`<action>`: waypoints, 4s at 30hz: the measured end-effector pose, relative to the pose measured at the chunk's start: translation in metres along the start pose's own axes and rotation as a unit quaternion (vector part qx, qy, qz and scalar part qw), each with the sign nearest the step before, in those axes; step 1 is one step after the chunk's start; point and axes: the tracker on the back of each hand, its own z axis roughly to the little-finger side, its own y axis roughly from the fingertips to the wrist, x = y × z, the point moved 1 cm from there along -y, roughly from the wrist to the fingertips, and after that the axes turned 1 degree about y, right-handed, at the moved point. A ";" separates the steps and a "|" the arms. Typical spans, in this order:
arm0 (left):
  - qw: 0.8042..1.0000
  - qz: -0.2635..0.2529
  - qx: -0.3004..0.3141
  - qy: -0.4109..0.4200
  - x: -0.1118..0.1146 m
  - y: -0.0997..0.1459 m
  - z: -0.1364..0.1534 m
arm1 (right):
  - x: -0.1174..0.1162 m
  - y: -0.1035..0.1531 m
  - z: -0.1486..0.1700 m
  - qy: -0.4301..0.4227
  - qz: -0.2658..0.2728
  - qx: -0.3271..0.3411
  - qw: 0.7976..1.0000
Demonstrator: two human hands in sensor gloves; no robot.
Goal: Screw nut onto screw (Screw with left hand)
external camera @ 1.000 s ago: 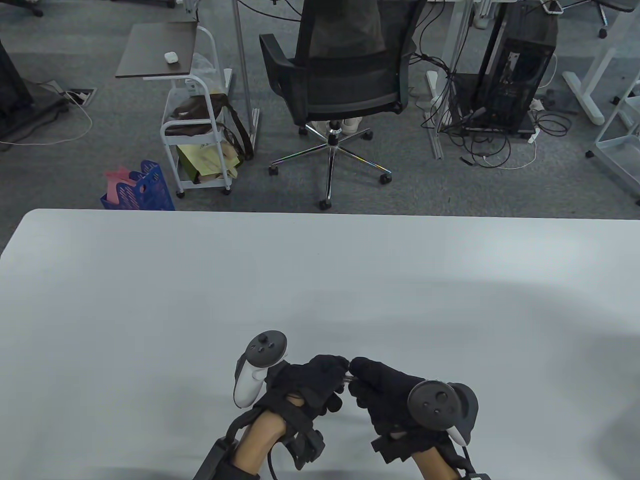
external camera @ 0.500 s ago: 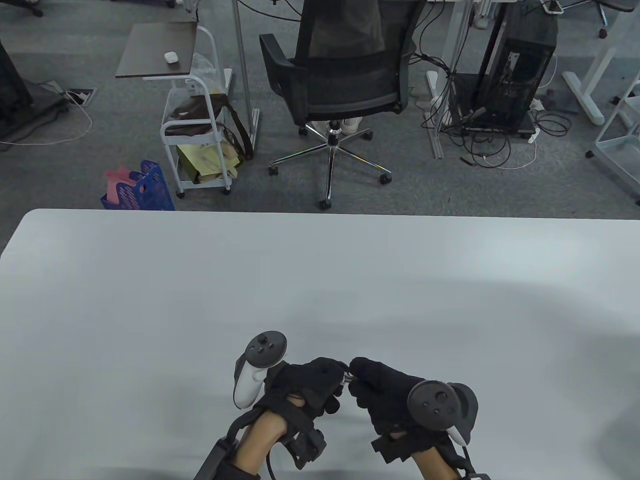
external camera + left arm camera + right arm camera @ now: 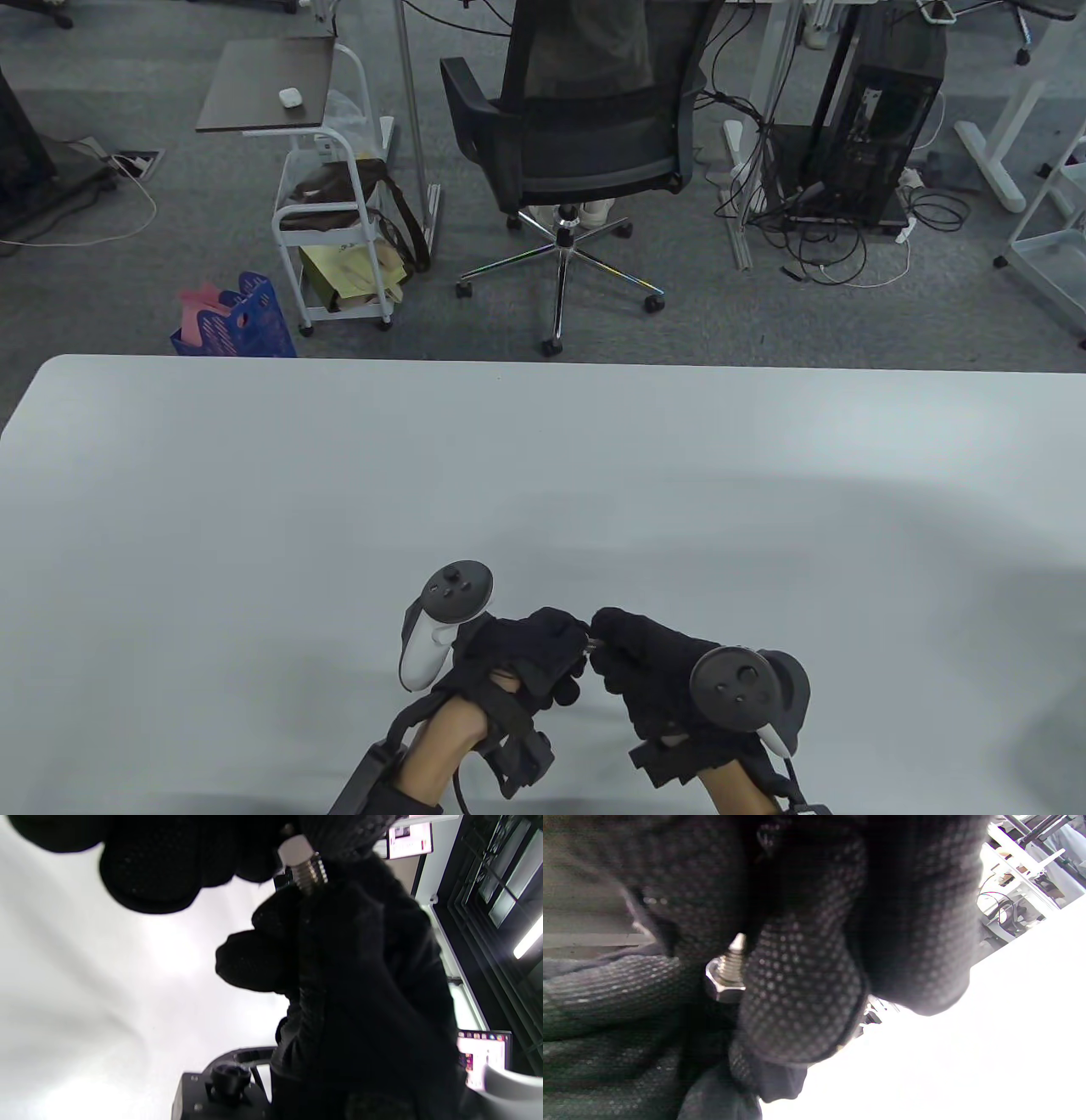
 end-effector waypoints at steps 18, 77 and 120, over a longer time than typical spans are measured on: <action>0.999 -0.038 -0.005 0.005 -0.004 -0.001 0.006 | 0.001 0.000 0.001 -0.002 -0.002 -0.003 1.000; 1.000 0.008 0.004 0.024 -0.001 -0.001 0.003 | 0.002 0.000 0.000 -0.007 0.004 0.001 1.000; 0.998 0.037 -0.019 0.048 -0.010 -0.008 0.022 | -0.012 -0.003 0.013 -0.049 -0.032 -0.042 0.997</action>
